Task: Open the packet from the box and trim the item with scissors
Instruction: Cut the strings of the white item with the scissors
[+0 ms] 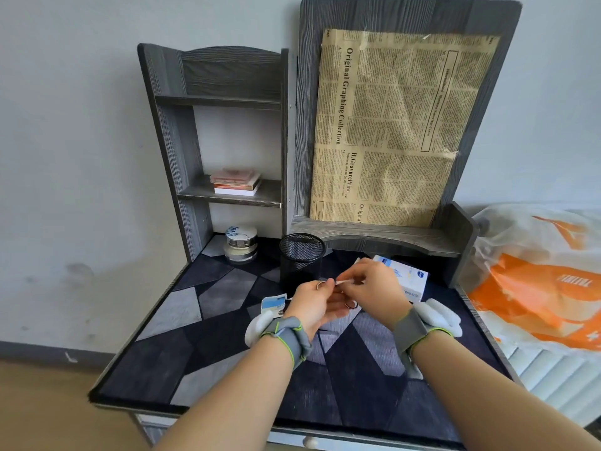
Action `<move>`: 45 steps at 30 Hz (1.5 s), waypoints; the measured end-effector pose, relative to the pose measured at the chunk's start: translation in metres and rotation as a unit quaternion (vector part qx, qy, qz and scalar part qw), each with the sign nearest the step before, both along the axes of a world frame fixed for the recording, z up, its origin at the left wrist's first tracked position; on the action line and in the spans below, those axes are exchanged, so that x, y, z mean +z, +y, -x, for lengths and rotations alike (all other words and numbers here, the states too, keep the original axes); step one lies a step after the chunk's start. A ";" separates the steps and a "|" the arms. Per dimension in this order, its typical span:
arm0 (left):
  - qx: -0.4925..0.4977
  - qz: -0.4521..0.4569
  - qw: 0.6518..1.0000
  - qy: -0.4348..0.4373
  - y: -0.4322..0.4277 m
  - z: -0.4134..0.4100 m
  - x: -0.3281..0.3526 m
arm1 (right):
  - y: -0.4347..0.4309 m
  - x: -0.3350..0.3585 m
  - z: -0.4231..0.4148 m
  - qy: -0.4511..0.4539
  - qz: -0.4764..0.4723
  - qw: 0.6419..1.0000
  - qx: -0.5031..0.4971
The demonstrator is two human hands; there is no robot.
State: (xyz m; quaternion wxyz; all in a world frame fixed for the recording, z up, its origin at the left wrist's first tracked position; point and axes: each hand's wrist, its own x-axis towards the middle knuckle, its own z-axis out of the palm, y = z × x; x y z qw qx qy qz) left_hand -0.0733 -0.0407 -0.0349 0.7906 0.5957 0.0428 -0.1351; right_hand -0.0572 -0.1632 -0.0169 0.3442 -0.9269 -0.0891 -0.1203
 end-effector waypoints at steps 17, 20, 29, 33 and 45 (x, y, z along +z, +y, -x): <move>0.005 0.005 1.000 -0.011 -0.006 0.005 0.011 | 0.005 0.005 0.003 -0.018 -0.028 0.999 -0.009; 0.012 0.014 1.000 -0.012 -0.005 0.005 0.010 | 0.001 0.005 0.000 -0.024 -0.031 0.999 -0.026; -0.007 0.016 1.000 -0.020 -0.001 0.008 0.011 | -0.020 0.001 -0.012 -0.018 -0.171 0.971 -0.169; 0.008 0.034 0.999 -0.018 0.002 0.002 0.012 | -0.023 0.005 -0.012 0.129 -0.404 0.893 -0.150; 0.012 0.019 1.000 -0.017 0.004 0.001 0.006 | -0.016 0.009 -0.005 0.335 -0.582 0.741 0.020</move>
